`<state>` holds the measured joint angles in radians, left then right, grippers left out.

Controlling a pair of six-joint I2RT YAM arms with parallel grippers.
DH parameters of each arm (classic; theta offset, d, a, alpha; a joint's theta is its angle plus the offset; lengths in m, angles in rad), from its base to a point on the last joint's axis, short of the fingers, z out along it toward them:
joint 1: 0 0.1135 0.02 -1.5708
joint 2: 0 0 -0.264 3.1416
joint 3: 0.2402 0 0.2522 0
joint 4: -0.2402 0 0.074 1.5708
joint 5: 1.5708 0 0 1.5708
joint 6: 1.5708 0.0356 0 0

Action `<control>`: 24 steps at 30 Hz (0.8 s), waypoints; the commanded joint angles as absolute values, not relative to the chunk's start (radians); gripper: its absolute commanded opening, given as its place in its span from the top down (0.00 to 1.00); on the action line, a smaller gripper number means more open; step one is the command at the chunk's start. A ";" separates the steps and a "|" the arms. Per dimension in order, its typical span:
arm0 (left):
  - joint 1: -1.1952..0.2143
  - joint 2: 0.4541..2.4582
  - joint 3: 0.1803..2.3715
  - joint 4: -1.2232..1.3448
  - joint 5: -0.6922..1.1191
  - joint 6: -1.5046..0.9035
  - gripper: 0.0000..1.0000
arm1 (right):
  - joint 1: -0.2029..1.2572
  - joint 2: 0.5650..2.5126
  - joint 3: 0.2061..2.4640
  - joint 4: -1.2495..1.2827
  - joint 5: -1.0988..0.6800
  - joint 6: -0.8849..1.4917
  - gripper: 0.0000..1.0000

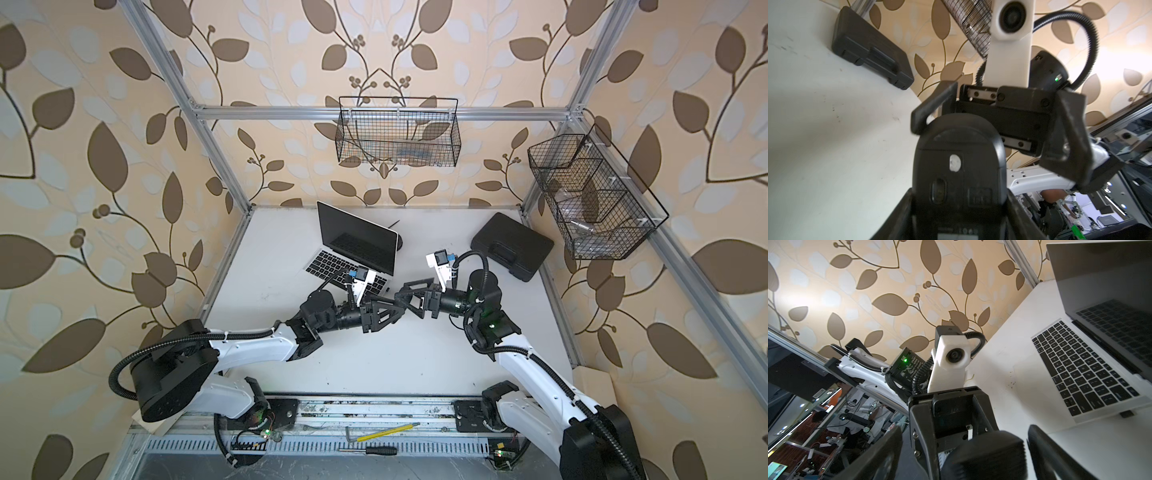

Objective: Insert the wireless mouse receiver into the laptop
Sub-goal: Place the mouse at the center of the board.

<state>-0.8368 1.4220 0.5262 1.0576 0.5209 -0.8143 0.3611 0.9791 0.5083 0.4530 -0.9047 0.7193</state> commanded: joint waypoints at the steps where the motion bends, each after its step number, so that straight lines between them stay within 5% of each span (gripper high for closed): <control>1: -0.834 1.467 0.574 1.313 0.545 -0.943 0.77 | 0.404 0.997 0.495 0.597 -0.950 0.795 0.07; 4: -0.834 1.490 0.575 1.353 0.544 -0.963 0.78 | 0.412 1.010 0.508 0.615 -0.955 0.806 0.16; 7: -0.834 1.497 0.565 1.366 0.549 -0.968 0.78 | 0.396 1.032 0.524 0.633 -0.970 0.817 0.42; 11: -0.831 1.488 0.550 1.328 0.568 -0.941 0.77 | 0.386 1.071 0.538 0.685 -0.993 0.855 0.62; 14: -0.800 1.473 0.503 1.324 0.566 -0.933 0.63 | 0.362 1.093 0.559 0.656 -1.012 0.842 0.83; 15: -0.781 1.460 0.485 1.320 0.557 -0.933 0.43 | 0.343 1.097 0.568 0.611 -1.028 0.810 0.84; 16: -0.754 1.447 0.452 1.311 0.546 -0.932 0.11 | 0.320 1.097 0.585 0.520 -1.034 0.747 0.83; 17: -0.727 1.394 0.417 1.301 0.528 -0.920 0.01 | 0.300 1.096 0.607 0.405 -1.031 0.664 0.83; 20: -0.578 1.201 0.311 1.049 0.474 -0.838 0.01 | 0.311 1.129 0.791 -0.237 -0.835 0.153 0.79; 24: -0.476 0.803 0.400 0.167 0.187 -0.525 0.01 | 0.466 1.321 0.980 -0.635 -0.328 -0.122 0.80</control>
<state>-0.4904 1.0103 0.3172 0.7181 0.3935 -0.7811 0.3927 1.2282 0.9092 -0.1734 -0.6647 0.2203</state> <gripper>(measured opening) 0.989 0.549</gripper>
